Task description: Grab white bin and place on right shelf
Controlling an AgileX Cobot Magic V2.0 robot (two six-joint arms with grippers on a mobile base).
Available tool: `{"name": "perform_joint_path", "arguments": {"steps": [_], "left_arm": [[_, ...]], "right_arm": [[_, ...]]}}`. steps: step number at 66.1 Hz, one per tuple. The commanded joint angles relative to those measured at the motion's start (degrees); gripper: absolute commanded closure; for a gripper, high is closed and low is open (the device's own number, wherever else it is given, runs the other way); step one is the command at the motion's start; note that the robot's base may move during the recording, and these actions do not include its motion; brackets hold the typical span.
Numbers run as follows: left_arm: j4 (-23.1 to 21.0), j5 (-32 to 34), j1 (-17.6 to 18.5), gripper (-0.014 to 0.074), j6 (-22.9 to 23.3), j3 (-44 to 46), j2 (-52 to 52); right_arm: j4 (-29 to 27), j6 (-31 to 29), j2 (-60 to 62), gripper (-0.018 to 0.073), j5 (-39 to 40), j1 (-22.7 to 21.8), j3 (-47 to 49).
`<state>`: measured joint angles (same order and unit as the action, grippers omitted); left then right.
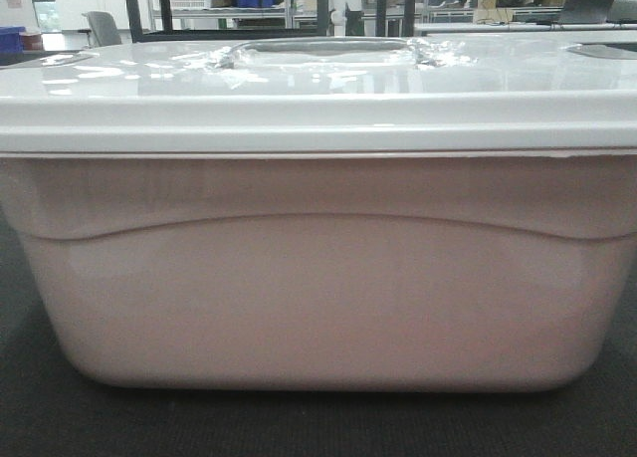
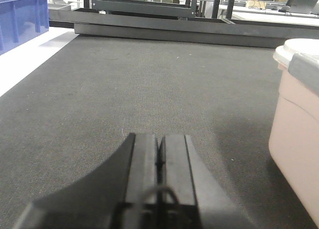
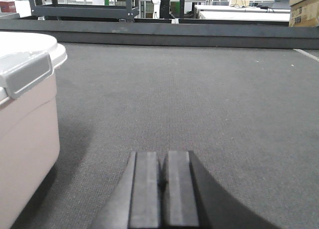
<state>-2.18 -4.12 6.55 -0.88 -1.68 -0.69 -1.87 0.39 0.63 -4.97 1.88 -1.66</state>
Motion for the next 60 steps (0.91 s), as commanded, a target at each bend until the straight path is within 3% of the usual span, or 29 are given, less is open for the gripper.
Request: {"name": "perform_joint_path", "arguments": {"steps": [1,60], "left_arm": [[-0.35,4.74,0.31,0.0722,-0.04,0.06,-0.66],[-0.35,4.74,0.31,0.0722,-0.04,0.06,-0.66]], "right_arm": [[0.36,-0.39,0.97,0.0531,4.97,0.12,0.09],[0.36,-0.39,0.97,0.0531,4.97,0.12,0.09]]}}
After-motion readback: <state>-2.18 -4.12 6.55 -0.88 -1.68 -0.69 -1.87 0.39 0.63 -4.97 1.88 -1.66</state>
